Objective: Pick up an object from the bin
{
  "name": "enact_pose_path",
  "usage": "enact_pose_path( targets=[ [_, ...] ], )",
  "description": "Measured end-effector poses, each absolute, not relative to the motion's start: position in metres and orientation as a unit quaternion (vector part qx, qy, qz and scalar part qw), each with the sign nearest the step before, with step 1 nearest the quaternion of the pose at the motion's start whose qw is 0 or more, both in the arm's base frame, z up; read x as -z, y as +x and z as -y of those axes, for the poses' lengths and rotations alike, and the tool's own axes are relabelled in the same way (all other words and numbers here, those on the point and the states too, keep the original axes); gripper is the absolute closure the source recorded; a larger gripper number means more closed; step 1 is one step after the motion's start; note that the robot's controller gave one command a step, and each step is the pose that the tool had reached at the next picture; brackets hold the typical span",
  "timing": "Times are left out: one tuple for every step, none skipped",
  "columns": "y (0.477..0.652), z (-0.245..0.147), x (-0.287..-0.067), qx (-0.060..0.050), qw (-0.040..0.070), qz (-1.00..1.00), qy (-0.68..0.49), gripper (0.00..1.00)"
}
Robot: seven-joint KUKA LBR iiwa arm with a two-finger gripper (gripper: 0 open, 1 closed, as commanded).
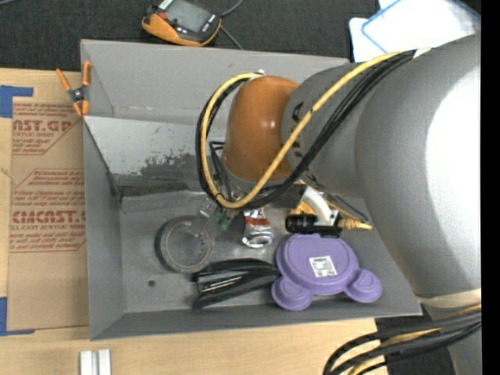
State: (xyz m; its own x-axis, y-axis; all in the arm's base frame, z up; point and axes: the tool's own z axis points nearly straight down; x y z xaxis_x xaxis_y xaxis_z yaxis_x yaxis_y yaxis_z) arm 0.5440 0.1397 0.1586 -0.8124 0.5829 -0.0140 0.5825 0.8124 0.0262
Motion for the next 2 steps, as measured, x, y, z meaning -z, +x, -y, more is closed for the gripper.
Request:
enact_pose_path(
  targets=[
    [0.5445,-0.1405,-0.1702,-0.011,0.012,-0.952,0.305,1.00],
    [0.5438,-0.1405,-0.1720,-0.011,0.011,-0.952,0.305,1.00]
  ],
)
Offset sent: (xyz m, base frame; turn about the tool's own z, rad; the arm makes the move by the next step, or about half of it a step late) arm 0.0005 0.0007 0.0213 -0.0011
